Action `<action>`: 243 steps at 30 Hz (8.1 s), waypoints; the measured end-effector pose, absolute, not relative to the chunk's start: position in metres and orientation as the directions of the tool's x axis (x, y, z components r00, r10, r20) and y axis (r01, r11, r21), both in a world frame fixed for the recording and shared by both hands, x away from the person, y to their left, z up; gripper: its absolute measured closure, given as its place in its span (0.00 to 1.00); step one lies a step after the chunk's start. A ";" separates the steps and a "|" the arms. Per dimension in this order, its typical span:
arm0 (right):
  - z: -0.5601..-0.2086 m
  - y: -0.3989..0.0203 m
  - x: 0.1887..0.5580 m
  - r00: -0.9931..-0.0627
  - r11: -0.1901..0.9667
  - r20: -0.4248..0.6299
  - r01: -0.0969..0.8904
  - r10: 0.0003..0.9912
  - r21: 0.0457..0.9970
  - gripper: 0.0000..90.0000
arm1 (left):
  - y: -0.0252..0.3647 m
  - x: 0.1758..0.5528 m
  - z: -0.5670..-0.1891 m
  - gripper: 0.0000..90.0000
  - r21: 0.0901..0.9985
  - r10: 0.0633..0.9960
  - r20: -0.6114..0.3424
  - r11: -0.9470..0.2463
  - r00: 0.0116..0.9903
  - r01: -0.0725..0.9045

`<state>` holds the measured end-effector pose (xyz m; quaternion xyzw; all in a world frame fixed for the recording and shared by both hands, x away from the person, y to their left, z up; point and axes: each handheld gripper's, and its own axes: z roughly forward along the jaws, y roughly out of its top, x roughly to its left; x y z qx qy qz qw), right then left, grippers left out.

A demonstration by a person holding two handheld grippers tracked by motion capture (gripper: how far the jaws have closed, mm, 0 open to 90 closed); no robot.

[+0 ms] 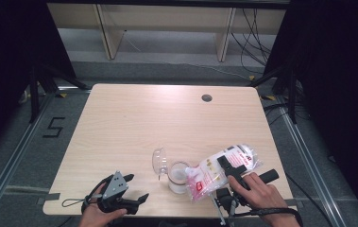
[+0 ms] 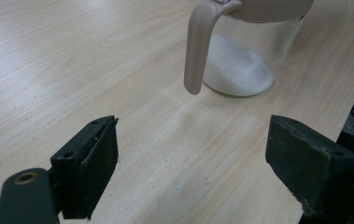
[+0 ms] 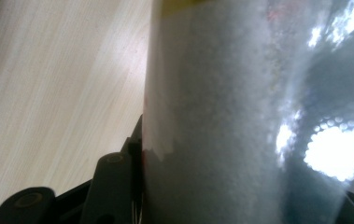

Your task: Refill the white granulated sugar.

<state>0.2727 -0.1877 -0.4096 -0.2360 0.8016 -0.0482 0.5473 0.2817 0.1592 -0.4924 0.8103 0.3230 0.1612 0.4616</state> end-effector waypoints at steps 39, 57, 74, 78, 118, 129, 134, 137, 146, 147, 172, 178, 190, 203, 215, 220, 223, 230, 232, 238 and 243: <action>-0.408 -0.190 0.274 -0.314 0.895 -0.860 -0.332 -0.402 -0.297 0.65 | 0.159 0.282 -0.493 0.19 0.852 0.671 -0.037 -0.366 0.740 0.374; -0.407 -0.190 0.275 -0.318 0.892 -0.857 -0.344 -0.405 -0.294 0.65 | 0.159 0.282 -0.492 0.19 0.851 0.674 -0.029 -0.371 0.739 0.372; -0.409 -0.191 0.277 -0.328 0.896 -0.860 -0.346 -0.392 -0.277 0.67 | 0.159 0.282 -0.493 0.19 0.853 0.672 -0.039 -0.364 0.739 0.375; -0.410 -0.192 0.276 -0.344 0.908 -0.862 -0.330 -0.372 -0.260 0.68 | 0.159 0.282 -0.492 0.19 0.852 0.672 -0.030 -0.370 0.740 0.370; -0.421 -0.203 0.290 -0.480 0.954 -0.844 -0.280 -0.238 -0.110 0.76 | 0.159 0.282 -0.493 0.19 0.852 0.672 -0.037 -0.366 0.740 0.374; -0.423 -0.212 0.297 -0.495 0.953 -0.855 -0.303 -0.155 0.003 0.76 | 0.159 0.282 -0.492 0.19 0.852 0.673 -0.035 -0.366 0.739 0.374; -0.425 -0.219 0.303 -0.503 0.945 -0.859 -0.316 -0.093 0.082 0.77 | 0.159 0.282 -0.493 0.19 0.851 0.669 -0.037 -0.369 0.742 0.375; -0.425 -0.224 0.304 -0.537 0.953 -0.844 -0.261 -0.011 0.154 0.77 | 0.158 0.282 -0.493 0.19 0.851 0.667 -0.038 -0.369 0.744 0.373; -0.433 -0.230 0.311 -0.576 0.946 -0.817 -0.243 0.036 0.214 0.77 | 0.158 0.281 -0.493 0.19 0.849 0.673 -0.038 -0.369 0.739 0.379; -0.433 -0.230 0.312 -0.576 0.944 -0.817 -0.253 0.028 0.211 0.78 | 0.158 0.281 -0.493 0.19 0.848 0.673 -0.034 -0.371 0.739 0.377; -0.440 -0.260 0.325 -0.665 0.879 -0.705 -0.153 0.246 0.451 0.80 | 0.158 0.281 -0.492 0.19 0.851 0.672 -0.032 -0.370 0.740 0.372; -0.442 -0.261 0.324 -0.675 0.869 -0.681 -0.119 0.284 0.481 0.80 | 0.159 0.282 -0.492 0.19 0.846 0.670 -0.021 -0.383 0.742 0.370; -0.441 -0.277 0.330 -0.691 0.802 -0.599 -0.046 0.406 0.596 0.80 | 0.158 0.281 -0.493 0.19 0.847 0.673 -0.033 -0.374 0.739 0.379; -0.441 -0.289 0.336 -0.679 0.732 -0.532 0.012 0.506 0.681 0.80 | 0.158 0.281 -0.493 0.19 0.851 0.670 -0.041 -0.365 0.741 0.378; -0.443 -0.296 0.338 -0.657 0.653 -0.453 0.080 0.602 0.753 0.80 | 0.159 0.281 -0.492 0.19 0.847 0.674 -0.029 -0.375 0.738 0.376; -0.445 -0.301 0.338 -0.638 0.598 -0.396 0.128 0.661 0.791 0.79 | 0.159 0.281 -0.493 0.19 0.851 0.671 -0.032 -0.370 0.741 0.372; -0.445 -0.304 0.339 -0.623 0.580 -0.385 0.139 0.681 0.803 0.78 | 0.159 0.281 -0.492 0.19 0.849 0.673 -0.028 -0.374 0.739 0.373; -0.447 -0.311 0.340 -0.584 0.536 -0.349 0.178 0.733 0.825 0.76 | 0.159 0.281 -0.492 0.19 0.847 0.672 -0.023 -0.380 0.740 0.372; -0.447 -0.312 0.341 -0.580 0.526 -0.339 0.186 0.741 0.830 0.75 | 0.159 0.281 -0.492 0.19 0.846 0.672 -0.022 -0.381 0.740 0.372; -0.449 -0.317 0.343 -0.555 0.504 -0.328 0.198 0.765 0.841 0.73 | 0.160 0.282 -0.492 0.19 0.847 0.662 -0.003 -0.397 0.750 0.354; -0.451 -0.319 0.343 -0.543 0.475 -0.305 0.204 0.782 0.856 0.72 | 0.158 0.281 -0.493 0.19 0.848 0.673 -0.031 -0.374 0.739 0.376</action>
